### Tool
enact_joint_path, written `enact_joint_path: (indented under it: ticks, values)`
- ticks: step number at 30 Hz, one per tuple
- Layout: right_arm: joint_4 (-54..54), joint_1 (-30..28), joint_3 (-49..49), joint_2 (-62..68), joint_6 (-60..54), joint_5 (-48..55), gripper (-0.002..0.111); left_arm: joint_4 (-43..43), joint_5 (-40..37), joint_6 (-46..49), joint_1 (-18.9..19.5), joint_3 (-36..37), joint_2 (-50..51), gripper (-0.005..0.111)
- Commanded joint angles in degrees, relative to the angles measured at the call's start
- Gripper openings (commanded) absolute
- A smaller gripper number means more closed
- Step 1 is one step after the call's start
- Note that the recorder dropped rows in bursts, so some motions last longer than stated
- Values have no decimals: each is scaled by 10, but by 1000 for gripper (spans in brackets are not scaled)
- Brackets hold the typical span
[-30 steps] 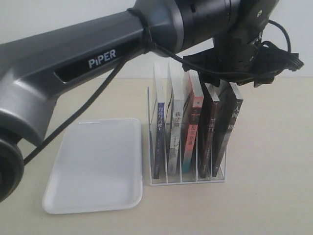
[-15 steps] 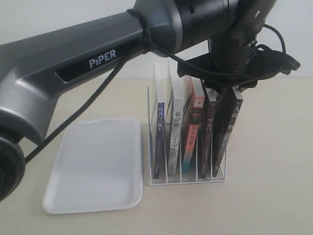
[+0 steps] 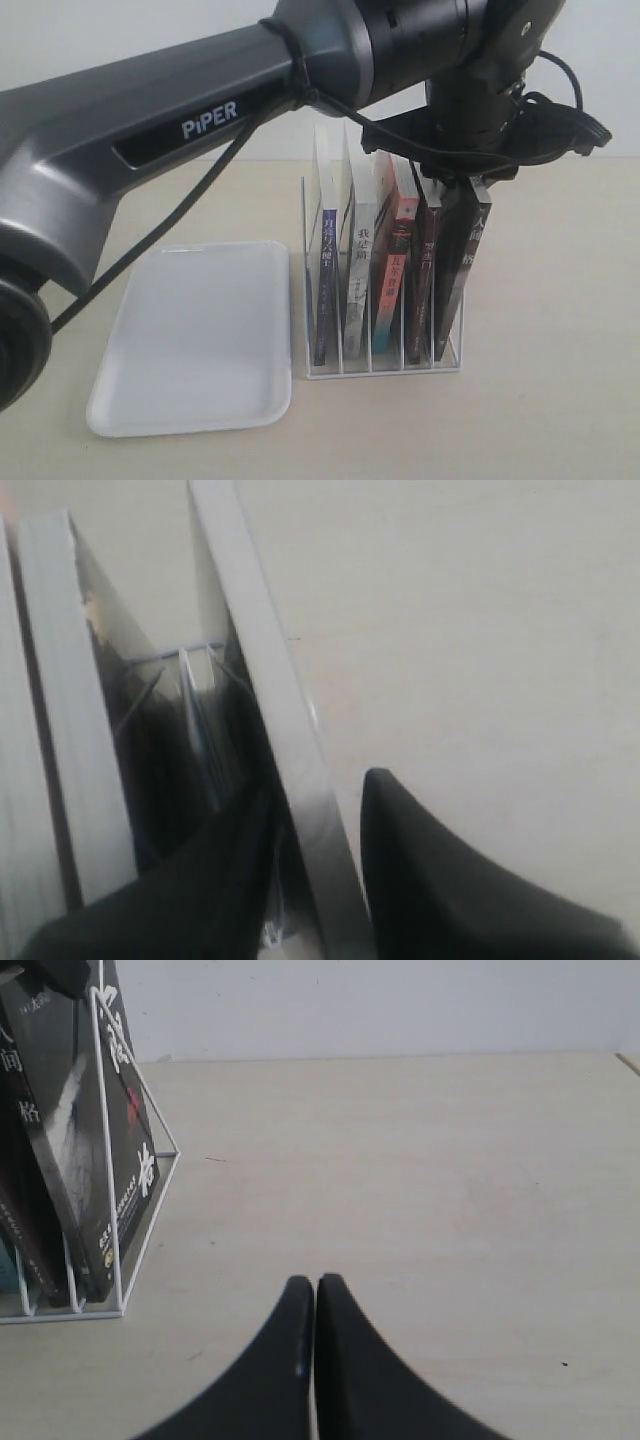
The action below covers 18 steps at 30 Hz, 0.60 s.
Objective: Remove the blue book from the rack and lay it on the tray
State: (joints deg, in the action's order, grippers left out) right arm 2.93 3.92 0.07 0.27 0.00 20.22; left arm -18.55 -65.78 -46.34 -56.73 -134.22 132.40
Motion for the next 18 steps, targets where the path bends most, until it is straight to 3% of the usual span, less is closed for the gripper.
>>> enact_joint_path:
  ticks: [1,4,18]
  values:
    - [-1,-4,-1,-3,0,-3,0,-8,-7,18,1,-3,-2,15]
    - [-1,-4,-1,-3,0,-3,0,-22,-14,24,1,-3,-7,5]
    - [-2,-4,-1,-3,0,-7,0,-47,-42,18,0,-11,-63,5]
